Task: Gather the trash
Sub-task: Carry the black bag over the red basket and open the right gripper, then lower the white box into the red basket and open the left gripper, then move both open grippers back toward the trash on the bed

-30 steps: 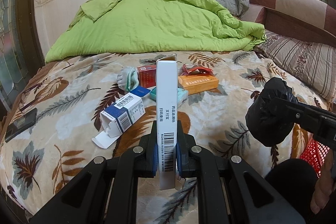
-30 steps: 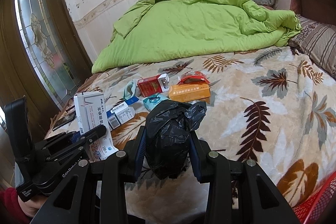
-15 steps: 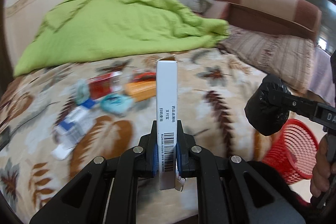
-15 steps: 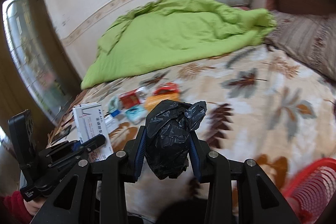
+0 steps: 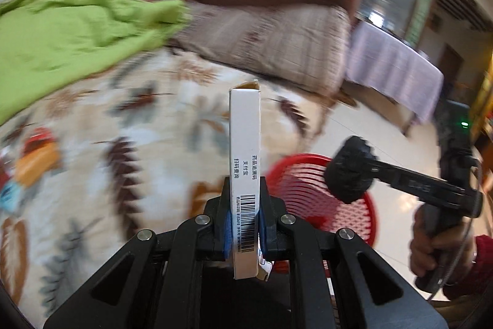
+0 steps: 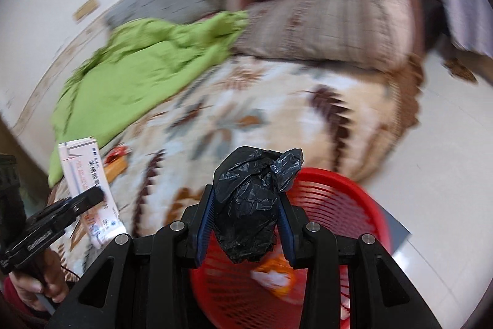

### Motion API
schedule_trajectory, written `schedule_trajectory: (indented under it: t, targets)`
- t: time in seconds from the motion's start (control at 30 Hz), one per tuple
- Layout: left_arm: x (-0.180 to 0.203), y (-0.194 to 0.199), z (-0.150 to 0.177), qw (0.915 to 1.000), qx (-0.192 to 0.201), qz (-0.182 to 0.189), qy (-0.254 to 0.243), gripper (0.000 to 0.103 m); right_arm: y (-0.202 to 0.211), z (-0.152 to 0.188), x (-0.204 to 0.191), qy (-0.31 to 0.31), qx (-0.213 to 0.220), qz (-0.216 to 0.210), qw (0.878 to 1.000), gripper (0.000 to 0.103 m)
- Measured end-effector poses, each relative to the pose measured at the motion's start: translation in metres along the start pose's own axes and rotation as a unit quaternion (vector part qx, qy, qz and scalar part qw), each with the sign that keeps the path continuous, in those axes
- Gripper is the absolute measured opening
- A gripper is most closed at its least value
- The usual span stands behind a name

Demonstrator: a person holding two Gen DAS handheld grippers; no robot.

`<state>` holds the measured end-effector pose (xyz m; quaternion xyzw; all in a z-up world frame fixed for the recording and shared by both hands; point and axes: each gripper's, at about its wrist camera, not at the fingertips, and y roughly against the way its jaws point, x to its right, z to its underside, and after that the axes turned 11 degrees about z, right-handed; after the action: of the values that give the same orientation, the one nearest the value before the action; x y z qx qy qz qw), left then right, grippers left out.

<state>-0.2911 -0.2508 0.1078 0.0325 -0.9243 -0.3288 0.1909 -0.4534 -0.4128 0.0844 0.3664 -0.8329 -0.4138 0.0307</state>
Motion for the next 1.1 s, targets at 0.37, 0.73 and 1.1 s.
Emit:
schedule_trajectory:
  t: [0.37,0.73,1.1]
  targets:
    - [0.025,-0.044,0.002,0.9988,-0.043,0.024,-0.002,0.056,0.001,0.003,0.047,-0.043,-0.018,0.014,0.999,0.059]
    - [-0.04,0.032,0.023,0.9938,0.029,-0.08,0.072,0.056,-0.003,-0.01,-0.023,0.034,0.004,-0.041,0.999,0.062]
    - [-0.133,0.132,0.08,0.9603,0.08,-0.198,0.179,0.056,-0.034,0.008,-0.178,0.149,-0.012,-0.134,0.98,0.062]
